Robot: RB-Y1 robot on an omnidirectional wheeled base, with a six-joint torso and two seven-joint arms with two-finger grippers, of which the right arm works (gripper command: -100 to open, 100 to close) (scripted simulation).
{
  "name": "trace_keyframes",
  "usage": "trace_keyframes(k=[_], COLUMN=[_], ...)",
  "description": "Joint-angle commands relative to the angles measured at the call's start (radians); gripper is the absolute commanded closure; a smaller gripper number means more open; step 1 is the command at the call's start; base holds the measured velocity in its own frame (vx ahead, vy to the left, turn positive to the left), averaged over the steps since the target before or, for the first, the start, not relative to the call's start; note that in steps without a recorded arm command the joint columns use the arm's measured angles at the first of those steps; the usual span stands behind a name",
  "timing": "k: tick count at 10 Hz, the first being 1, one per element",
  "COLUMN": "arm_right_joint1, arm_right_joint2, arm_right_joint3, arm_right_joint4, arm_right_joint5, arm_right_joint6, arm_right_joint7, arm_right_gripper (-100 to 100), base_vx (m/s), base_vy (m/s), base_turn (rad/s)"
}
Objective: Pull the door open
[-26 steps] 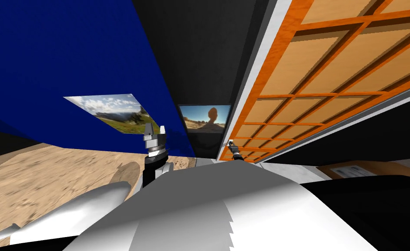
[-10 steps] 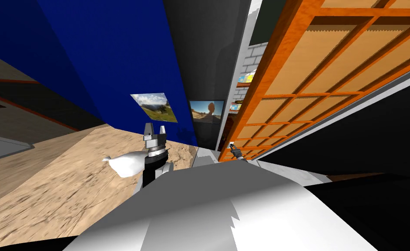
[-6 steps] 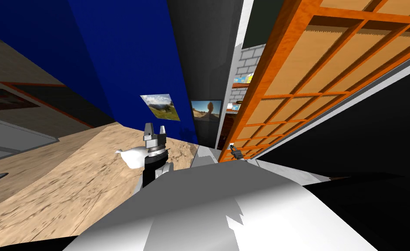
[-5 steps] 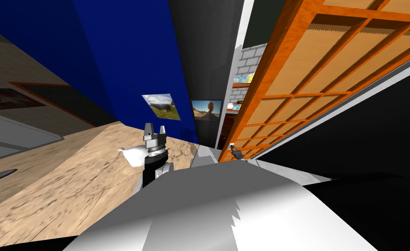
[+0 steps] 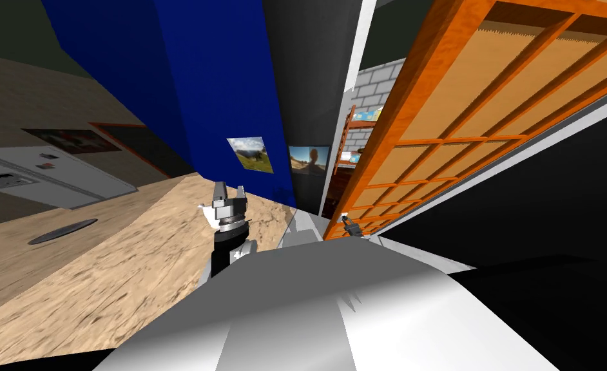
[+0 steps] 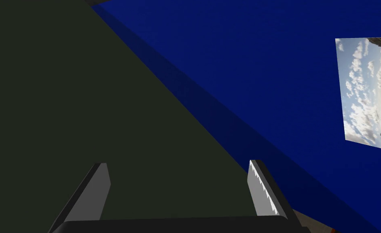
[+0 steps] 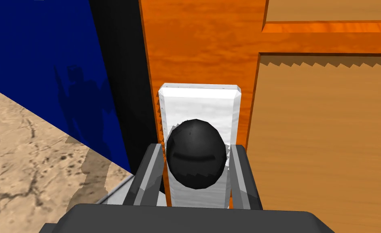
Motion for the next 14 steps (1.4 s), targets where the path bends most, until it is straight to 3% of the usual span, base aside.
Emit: trace_keyframes(k=[1, 3, 11, 14], arm_right_joint1=[0.010, 0.001, 0.005, 0.000], arm_right_joint2=[-0.007, -0.004, -0.023, -0.022], arm_right_joint3=[0.012, 0.013, 0.056, 0.059], arm_right_joint4=[0.012, 0.024, 0.094, 0.107], arm_right_joint5=[0.006, 0.007, 0.020, 0.022], arm_right_joint6=[-0.024, -0.031, -0.116, -0.122], arm_right_joint7=[-0.013, -0.015, -0.064, -0.069], arm_right_gripper=[100, 100, 100, 100], base_vx=[-0.279, -0.194, -0.234, -0.163], base_vy=[-0.065, -0.052, -0.075, -0.063], base_turn=[0.154, 0.072, 0.180, 0.132])
